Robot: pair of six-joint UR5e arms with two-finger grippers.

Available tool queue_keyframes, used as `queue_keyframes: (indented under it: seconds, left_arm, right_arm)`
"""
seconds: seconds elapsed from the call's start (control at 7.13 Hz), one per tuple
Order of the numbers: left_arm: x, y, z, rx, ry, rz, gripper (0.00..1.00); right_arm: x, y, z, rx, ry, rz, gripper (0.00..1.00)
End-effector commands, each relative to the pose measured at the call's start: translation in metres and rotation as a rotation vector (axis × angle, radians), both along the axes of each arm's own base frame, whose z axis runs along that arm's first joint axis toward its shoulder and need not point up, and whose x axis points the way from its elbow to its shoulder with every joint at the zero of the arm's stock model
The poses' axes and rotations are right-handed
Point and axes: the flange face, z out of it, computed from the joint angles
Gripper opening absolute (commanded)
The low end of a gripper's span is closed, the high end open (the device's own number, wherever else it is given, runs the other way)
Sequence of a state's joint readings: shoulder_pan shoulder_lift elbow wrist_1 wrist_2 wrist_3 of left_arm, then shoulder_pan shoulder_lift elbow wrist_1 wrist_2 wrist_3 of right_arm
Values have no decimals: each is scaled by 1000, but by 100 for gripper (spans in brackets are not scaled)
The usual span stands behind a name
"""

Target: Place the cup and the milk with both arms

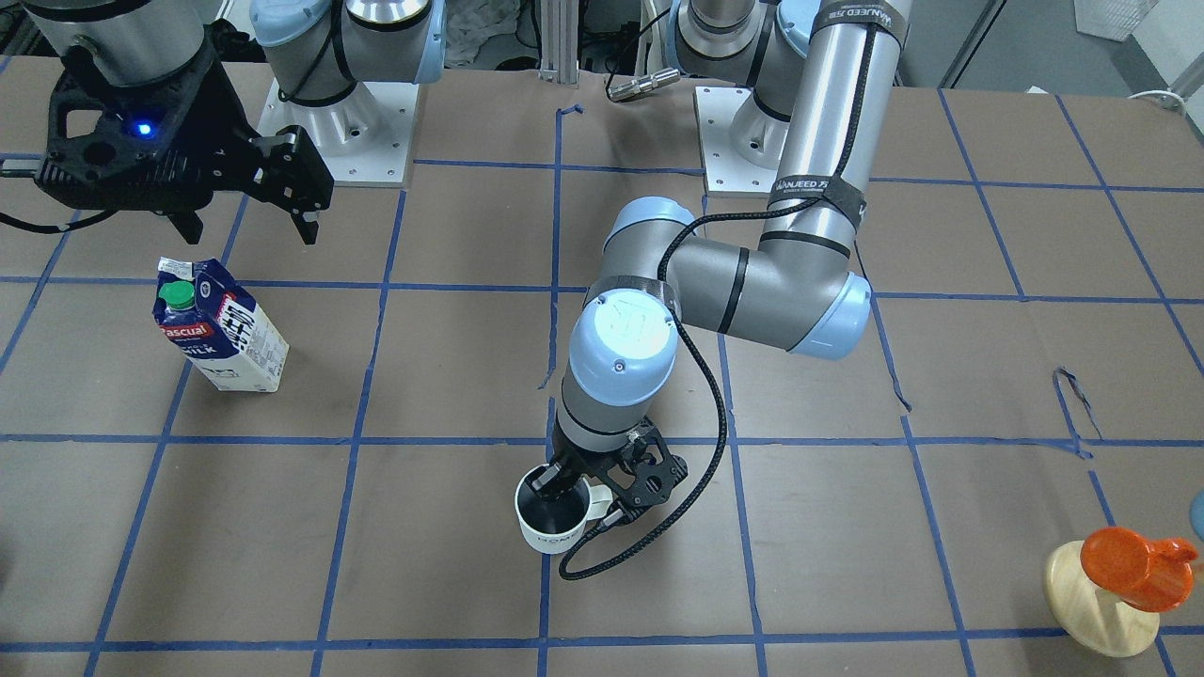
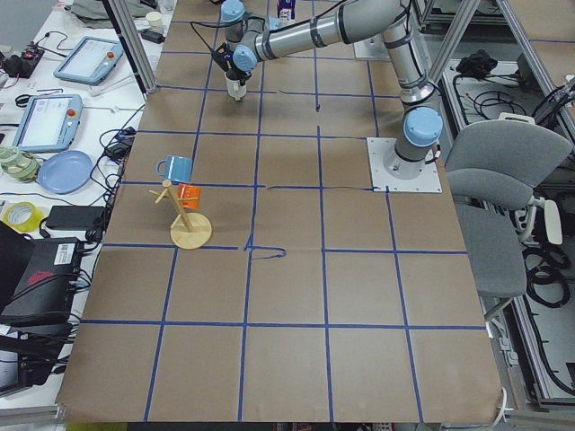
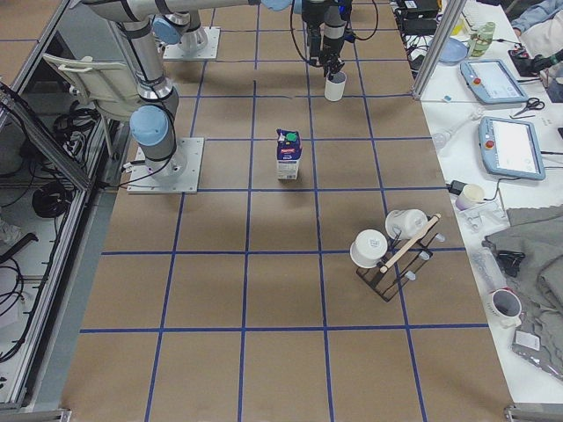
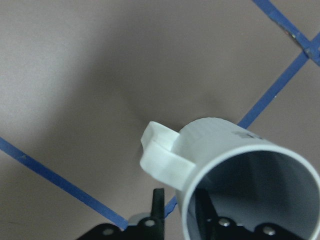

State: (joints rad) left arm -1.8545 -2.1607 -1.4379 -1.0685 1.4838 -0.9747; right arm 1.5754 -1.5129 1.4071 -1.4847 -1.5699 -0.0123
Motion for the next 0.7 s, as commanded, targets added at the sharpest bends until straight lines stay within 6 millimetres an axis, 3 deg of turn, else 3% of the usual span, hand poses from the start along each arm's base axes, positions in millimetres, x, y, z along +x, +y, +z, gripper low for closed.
queue_keyframes:
  seconds: [0.0,0.14,0.28,0.42,0.56]
  left_arm:
    - [5,2,33,-13,0,-22,100]
    - [18,3,61,-7,-17,-147,100]
    - [49,4,97,31,-28,-218,100]
    - [73,0,134,-12,-24,-324,100]
    - [94,-5,166,-85,-22,-468,100]
  right_arm:
    - [0,-9,-7,-19,-2,5,100]
    - [-16,-22,-28,-20,18,16,100]
    - [-48,-25,-56,34,12,34,100]
    - [-95,-23,-90,90,-3,-8,100]
    - [-127,-20,-115,99,-8,-13,100]
